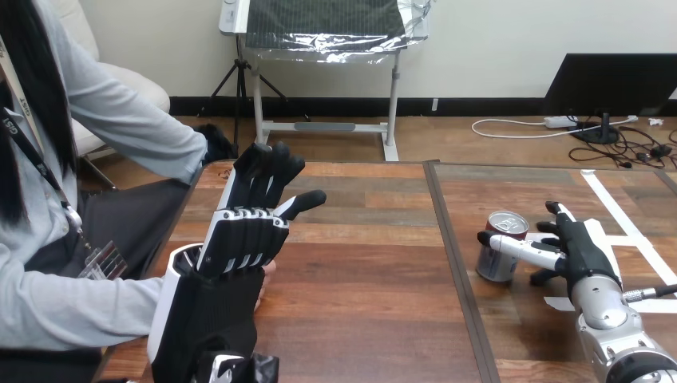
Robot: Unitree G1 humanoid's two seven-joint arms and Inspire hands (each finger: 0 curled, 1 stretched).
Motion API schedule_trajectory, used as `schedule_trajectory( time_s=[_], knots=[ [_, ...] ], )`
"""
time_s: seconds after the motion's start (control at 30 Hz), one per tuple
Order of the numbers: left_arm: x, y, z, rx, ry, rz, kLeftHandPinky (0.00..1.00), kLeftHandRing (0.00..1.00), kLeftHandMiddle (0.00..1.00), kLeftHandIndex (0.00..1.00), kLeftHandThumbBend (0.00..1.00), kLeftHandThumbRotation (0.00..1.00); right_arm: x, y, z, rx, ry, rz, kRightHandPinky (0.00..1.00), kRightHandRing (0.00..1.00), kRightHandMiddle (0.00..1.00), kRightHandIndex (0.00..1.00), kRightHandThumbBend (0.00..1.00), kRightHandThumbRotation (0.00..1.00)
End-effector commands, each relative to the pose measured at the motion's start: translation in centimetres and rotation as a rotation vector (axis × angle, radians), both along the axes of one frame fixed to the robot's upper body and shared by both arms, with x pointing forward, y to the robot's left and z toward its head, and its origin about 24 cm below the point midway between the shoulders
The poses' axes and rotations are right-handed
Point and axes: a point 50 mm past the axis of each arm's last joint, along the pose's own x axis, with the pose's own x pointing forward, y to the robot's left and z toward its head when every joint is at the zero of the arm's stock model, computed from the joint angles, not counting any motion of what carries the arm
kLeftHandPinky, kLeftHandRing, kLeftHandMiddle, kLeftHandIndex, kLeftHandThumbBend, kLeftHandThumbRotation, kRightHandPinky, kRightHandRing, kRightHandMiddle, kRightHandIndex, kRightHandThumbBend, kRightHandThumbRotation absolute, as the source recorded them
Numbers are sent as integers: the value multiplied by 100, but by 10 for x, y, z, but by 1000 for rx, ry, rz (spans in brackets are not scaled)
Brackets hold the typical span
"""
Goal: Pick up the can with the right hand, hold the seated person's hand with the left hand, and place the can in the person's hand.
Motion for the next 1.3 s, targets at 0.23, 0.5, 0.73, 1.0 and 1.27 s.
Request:
schedule_trajectory(
  time_s=[0.23, 0.5, 0.73, 1.0, 1.27],
  knots=[
    [7, -10, 10, -22, -57, 5, 85, 96, 98, 98, 86, 67, 24, 20, 24, 63, -113, 33, 57, 71, 77, 92, 96, 11],
    [6, -11, 9, -24, -51, 9, 84, 96, 98, 98, 86, 69, 24, 21, 25, 83, -132, 16, 65, 74, 78, 86, 92, 2],
    [6, -12, 9, -25, -50, 3, 85, 96, 98, 97, 86, 69, 24, 21, 26, 69, -148, 7, 68, 73, 76, 80, 90, 0],
    [6, -13, 8, -32, -49, 1, 86, 97, 98, 97, 84, 68, 24, 20, 26, 49, -154, 4, 66, 70, 72, 73, 89, 0],
    [7, -13, 8, -18, -55, 6, 86, 97, 98, 98, 83, 71, 23, 19, 26, 67, -163, -22, 64, 68, 70, 70, 88, 0]
  ],
)
